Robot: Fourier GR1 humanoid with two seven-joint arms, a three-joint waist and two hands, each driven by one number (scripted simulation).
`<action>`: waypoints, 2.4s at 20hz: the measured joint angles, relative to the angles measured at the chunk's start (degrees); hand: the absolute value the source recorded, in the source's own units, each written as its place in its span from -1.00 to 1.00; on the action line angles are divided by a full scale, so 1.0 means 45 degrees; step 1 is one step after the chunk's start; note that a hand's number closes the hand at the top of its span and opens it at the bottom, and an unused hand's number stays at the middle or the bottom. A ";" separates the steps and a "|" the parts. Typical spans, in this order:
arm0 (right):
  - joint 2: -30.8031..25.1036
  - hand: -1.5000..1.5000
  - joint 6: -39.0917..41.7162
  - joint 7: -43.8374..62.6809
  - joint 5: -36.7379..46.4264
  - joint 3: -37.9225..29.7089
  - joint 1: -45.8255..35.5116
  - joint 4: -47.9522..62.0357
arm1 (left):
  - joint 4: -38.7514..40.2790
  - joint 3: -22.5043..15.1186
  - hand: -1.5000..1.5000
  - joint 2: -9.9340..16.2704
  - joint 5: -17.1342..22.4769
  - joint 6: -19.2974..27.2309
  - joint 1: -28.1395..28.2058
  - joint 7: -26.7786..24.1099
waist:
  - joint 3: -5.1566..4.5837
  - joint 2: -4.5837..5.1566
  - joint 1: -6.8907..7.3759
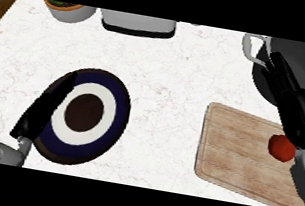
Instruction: Pick the bell pepper from the cutting board and place it in the pot
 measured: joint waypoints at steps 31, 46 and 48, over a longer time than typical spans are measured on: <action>-0.0631 -1.00 -0.7991 0.9177 1.0507 -0.1574 0.3649 -0.3151 | -0.0234 0.0370 0.00 -0.1285 0.1558 -0.1677 0.0049 0.0885 | -0.0068 -0.0131 0.0309; 0.0344 -1.00 -0.4903 0.8895 0.8154 -0.1805 0.4239 -0.0888 | 0.0076 0.0818 0.00 -0.1825 0.0982 -0.2106 0.0030 0.0840 | -0.0030 -0.0098 0.0376; 0.0444 -1.00 -0.4831 0.8321 0.8217 -0.2214 0.4419 -0.0617 | -0.0219 0.0930 0.00 -0.1869 0.0872 -0.2193 0.0215 0.0924 | -0.0030 -0.0102 0.0379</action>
